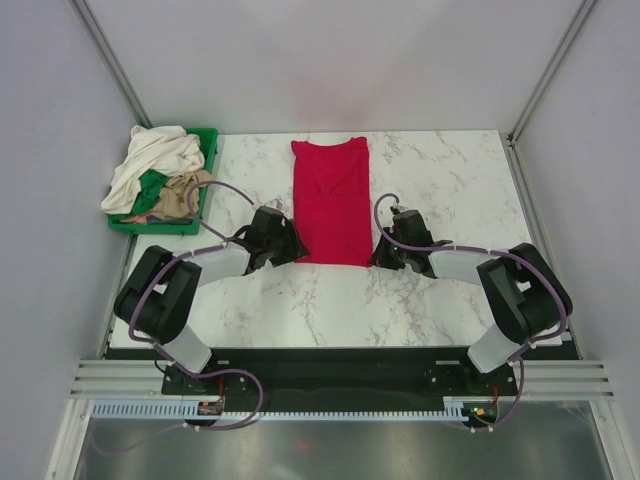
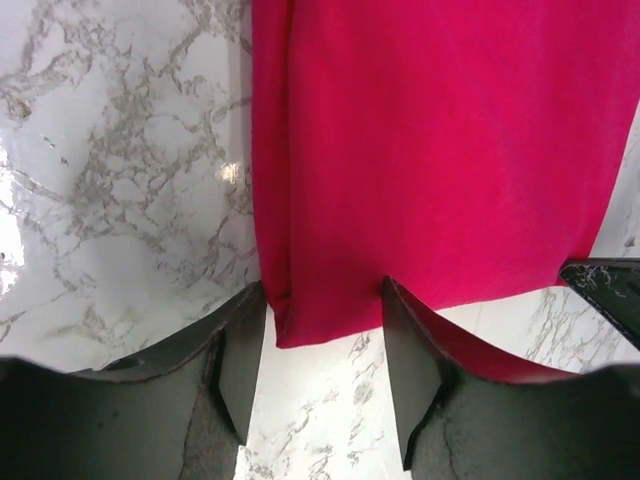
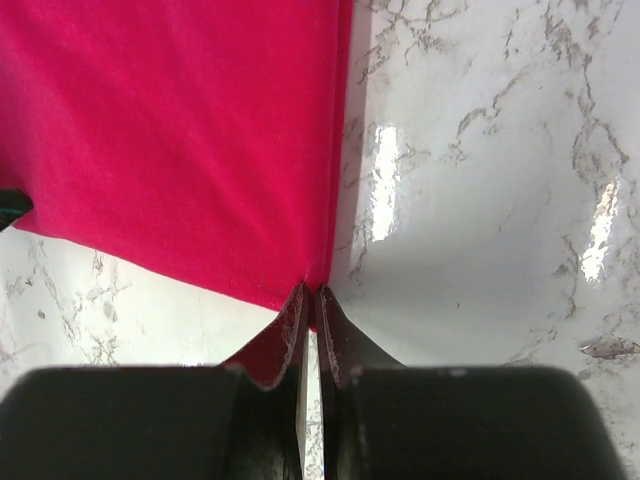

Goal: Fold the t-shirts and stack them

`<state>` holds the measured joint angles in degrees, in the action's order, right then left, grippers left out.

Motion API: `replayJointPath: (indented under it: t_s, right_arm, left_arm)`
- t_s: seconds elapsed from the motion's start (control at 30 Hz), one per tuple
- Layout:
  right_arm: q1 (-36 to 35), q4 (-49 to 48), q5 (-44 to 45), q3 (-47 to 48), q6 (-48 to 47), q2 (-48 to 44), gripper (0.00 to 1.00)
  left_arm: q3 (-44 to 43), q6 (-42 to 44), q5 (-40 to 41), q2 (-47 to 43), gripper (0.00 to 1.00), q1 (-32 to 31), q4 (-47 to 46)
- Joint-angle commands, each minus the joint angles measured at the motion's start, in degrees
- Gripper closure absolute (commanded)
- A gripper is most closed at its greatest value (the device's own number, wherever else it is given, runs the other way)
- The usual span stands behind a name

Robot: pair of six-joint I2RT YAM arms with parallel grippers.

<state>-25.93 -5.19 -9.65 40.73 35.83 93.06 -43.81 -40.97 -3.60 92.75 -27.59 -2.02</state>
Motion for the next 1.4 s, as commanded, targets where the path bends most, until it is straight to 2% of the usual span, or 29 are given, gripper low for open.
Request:
replayJointPath:
  t_s: [0.0, 0.1, 0.13, 0.2, 0.23, 0.27, 0.47, 0.67, 0.87, 1.03, 1.2, 1.37]
  right_arm:
    - [-0.17, 0.97, 0.16, -0.48, -0.59, 0.99, 0.91]
    - [-0.17, 1.23, 0.33, -0.48, -0.77, 1.25, 0.93]
    - [-0.17, 1.15, 0.42, -0.48, -0.77, 1.16, 0.94]
    - [-0.26, 1.24, 0.51, -0.39, -0.59, 1.16, 1.00]
    - [-0.17, 1.24, 0.51, -0.39, -0.68, 1.08, 1.00]
    - [-0.17, 1.24, 0.51, -0.30, -0.50, 1.07, 1.00]
    - [-0.17, 2.63, 0.77, -1.61, -0.85, -1.29, 1.00]
    - [-0.17, 8.43, 2.09, -4.77, -1.21, -7.35, 1.00]
    - [-1.22, 16.06, 1.03, -7.24, -1.91, -19.12, 1.00]
    - [-2.10, 24.42, 1.39, -8.47, -2.35, -31.16, 1.00]
    - [-3.07, 33.66, 0.86, -6.11, -0.94, -41.00, 1.00]
    - [-3.33, 38.68, 1.74, 0.56, -0.94, -43.75, 1.00]
  left_arm:
    - [1.01, -1.66, 0.52, 1.56, 0.46, 0.17, -2.80]
    - [1.01, -1.74, 0.96, 1.91, 0.54, 0.17, -3.51]
    - [1.01, -1.74, 1.05, 2.00, 0.64, 0.17, -3.60]
    - [1.10, -1.83, 0.78, 1.82, 0.78, 0.17, -3.60]
    - [1.27, -1.83, 0.78, 1.56, 0.96, 0.17, -3.52]
    - [1.27, -1.74, 0.52, 1.30, 0.98, 0.17, -3.34]
    - [2.67, -2.09, 0.26, -3.62, 0.98, -0.97, -0.09]
    - [8.04, -4.20, 2.36, -13.81, 0.98, -7.28, 5.17]
    - [10.85, -8.23, 8.06, -25.57, 0.98, -16.07, 13.96]
    - [13.05, -14.47, 9.21, -34.12, 0.98, -23.46, 21.08]
    - [11.82, -19.23, 7.65, -39.66, 0.98, -27.86, 26.98]
    - [3.31, -18.09, 8.42, -40.28, 0.98, -29.10, 37.16]
